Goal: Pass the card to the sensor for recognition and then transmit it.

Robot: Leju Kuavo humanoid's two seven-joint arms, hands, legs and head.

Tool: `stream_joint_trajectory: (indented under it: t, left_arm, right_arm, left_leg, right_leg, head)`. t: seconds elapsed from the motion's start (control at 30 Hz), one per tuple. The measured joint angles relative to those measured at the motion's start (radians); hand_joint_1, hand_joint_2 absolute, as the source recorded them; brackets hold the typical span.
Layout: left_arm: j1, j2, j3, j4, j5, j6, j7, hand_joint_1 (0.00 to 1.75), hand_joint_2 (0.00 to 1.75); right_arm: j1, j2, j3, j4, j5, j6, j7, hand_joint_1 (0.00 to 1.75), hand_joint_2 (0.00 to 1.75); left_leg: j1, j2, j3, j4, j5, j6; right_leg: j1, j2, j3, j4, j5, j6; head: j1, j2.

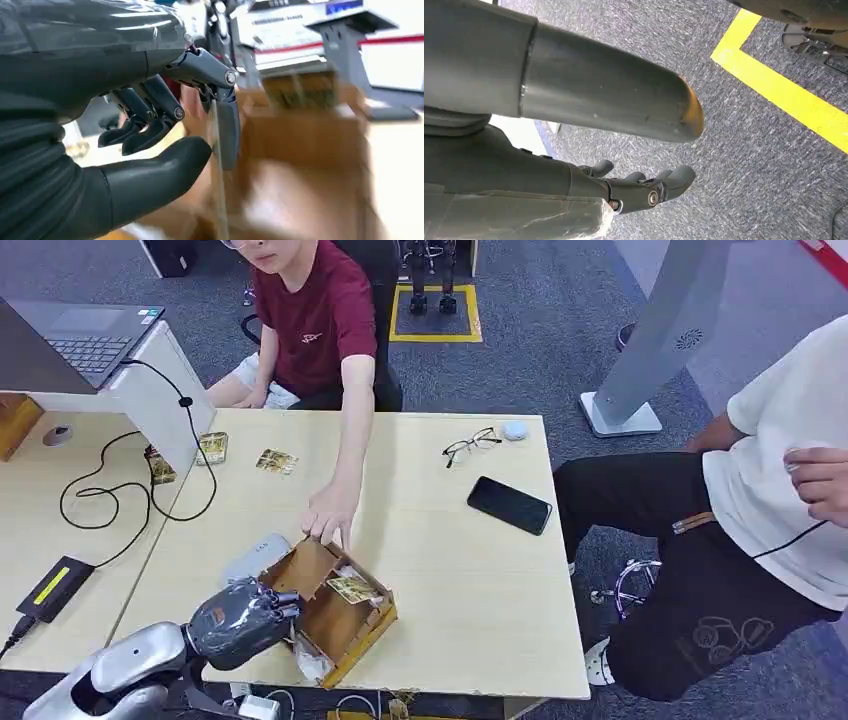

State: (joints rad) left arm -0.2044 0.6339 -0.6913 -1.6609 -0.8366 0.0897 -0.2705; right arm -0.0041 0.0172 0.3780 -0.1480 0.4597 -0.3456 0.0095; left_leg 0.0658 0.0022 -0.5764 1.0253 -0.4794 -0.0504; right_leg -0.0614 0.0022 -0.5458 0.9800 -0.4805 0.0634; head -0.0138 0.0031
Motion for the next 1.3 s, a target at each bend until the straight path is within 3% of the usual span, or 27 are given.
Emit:
stream_joint_trajectory:
  t: [0.23, 0.43, 0.53, 0.73, 0.87, 1.17, 1.3]
  left_arm:
    - [-0.040, 0.018, 0.113, -0.073, 0.006, -0.028, 0.025, 1.75, 1.75]
    - [-0.048, 0.022, 0.143, -0.079, -0.003, -0.031, 0.030, 1.75, 1.75]
    - [-0.053, 0.017, 0.150, -0.078, -0.024, -0.027, 0.073, 1.75, 1.75]
    - [-0.125, -0.072, 0.171, 0.026, -0.180, 0.017, 0.247, 1.75, 1.75]
    - [-0.165, -0.135, 0.183, 0.118, -0.241, 0.064, 0.311, 1.75, 1.75]
    - [-0.187, -0.205, 0.225, 0.219, -0.288, 0.095, 0.357, 1.75, 1.75]
    - [-0.199, -0.236, 0.238, 0.261, -0.292, 0.095, 0.326, 1.75, 1.75]
  right_arm:
    - [0.002, 0.000, 0.000, 0.000, -0.005, 0.000, -0.006, 0.00, 0.00]
    - [0.004, 0.000, 0.000, 0.000, -0.003, 0.000, -0.006, 0.00, 0.00]
    - [0.004, 0.000, 0.000, 0.000, -0.002, 0.000, 0.000, 0.00, 0.00]
    - [0.003, 0.001, 0.001, 0.000, 0.003, -0.002, 0.009, 0.00, 0.00]
    - [0.004, 0.003, 0.002, 0.000, 0.007, -0.005, 0.009, 0.00, 0.00]
    - [0.004, 0.004, 0.007, 0.000, 0.016, -0.012, 0.016, 0.00, 0.00]
    - [-0.002, 0.003, 0.009, 0.000, -0.001, 0.010, 0.035, 0.00, 0.00]
  left_leg:
    - [0.000, 0.000, 0.000, 0.000, 0.000, 0.000]
    - [0.000, 0.000, 0.000, 0.000, 0.000, 0.000]
    - [0.000, 0.000, 0.000, 0.000, 0.000, 0.000]
    - [0.000, 0.000, 0.000, 0.000, 0.001, 0.000]
    - [0.000, 0.000, 0.000, 0.000, 0.001, 0.000]
    - [0.000, 0.001, 0.000, 0.000, 0.001, 0.000]
    - [0.000, 0.001, 0.000, 0.000, 0.001, 0.000]
  right_leg:
    - [0.000, 0.000, 0.000, 0.000, 0.000, 0.000]
    - [0.000, 0.000, 0.000, 0.000, 0.000, 0.000]
    - [0.000, 0.000, -0.001, 0.000, 0.000, 0.000]
    - [0.000, 0.000, 0.000, 0.000, 0.001, 0.000]
    - [0.000, 0.000, 0.000, 0.000, 0.002, 0.000]
    - [0.000, 0.001, -0.001, 0.000, 0.001, 0.000]
    - [0.000, 0.001, -0.001, 0.000, 0.001, 0.000]
  head:
    - [0.000, 0.000]
    - [0.000, 0.000]
    - [0.000, 0.000]
    - [0.001, 0.000]
    - [0.000, 0.000]
    - [0.000, 0.000]
    - [0.000, 0.000]
